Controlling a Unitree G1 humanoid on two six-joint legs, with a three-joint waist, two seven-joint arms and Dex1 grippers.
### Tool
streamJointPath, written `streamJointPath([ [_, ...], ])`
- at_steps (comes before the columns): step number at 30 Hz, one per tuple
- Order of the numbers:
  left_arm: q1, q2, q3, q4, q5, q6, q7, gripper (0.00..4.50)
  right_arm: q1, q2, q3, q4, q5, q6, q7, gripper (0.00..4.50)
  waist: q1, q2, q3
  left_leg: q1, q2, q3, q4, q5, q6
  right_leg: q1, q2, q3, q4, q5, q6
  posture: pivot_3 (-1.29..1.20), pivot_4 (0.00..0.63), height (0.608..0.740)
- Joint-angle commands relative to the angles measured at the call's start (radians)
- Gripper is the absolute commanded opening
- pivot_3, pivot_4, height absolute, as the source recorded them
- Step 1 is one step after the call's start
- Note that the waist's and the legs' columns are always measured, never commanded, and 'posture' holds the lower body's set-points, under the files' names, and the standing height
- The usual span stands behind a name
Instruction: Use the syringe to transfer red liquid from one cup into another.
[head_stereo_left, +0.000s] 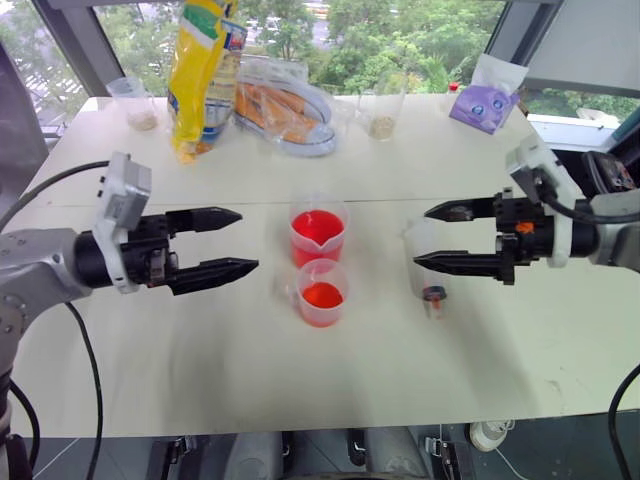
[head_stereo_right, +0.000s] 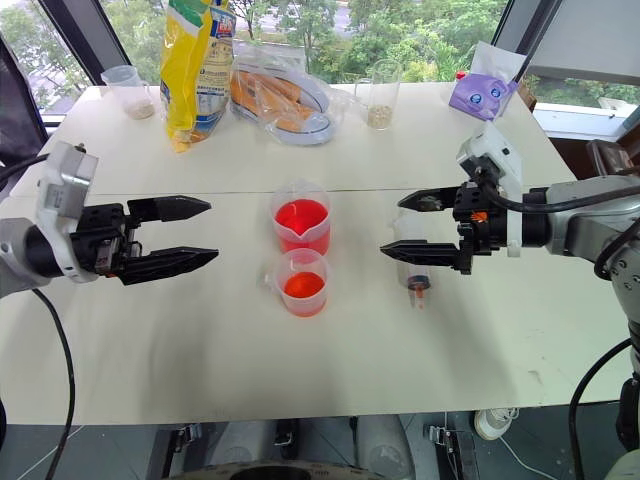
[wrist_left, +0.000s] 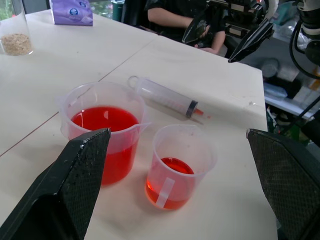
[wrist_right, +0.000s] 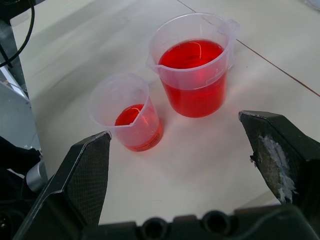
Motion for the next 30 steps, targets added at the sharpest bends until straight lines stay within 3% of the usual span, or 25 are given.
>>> streamJointPath([
  [1,-0.013,0.009,0.019,-0.005,-0.011,-0.008,0.001,4.5,-0.013,-0.011,-0.014,-0.011,0.003,-0.012,0.003,4.46,0.0,0.0,0.0,0.0,0.0,0.0,0.0,0.0,0.0,0.0,0.0,0.0,0.0,0.0,0.0,0.0,0.15,0.74],
  [20,-0.033,-0.008,0.003,-0.007,-0.018,-0.013,0.015,4.5,-0.01,-0.023,-0.01,-0.002,-0.008,0.016,-0.02,4.46,0.0,0.0,0.0,0.0,0.0,0.0,0.0,0.0,0.0,0.0,0.0,0.0,0.0,0.0,0.0,0.0,0.15,0.74],
  [30,-0.06,-0.019,-0.033,0.012,0.012,-0.032,0.003,4.5,-0.05,-0.014,0.082,0.053,-0.083,0.104,-0.121,4.46,0.0,0.0,0.0,0.0,0.0,0.001,0.0,0.0,0.0,0.0,0.0,0.0,0.0,0.0,0.0,0.0,0.15,0.74],
])
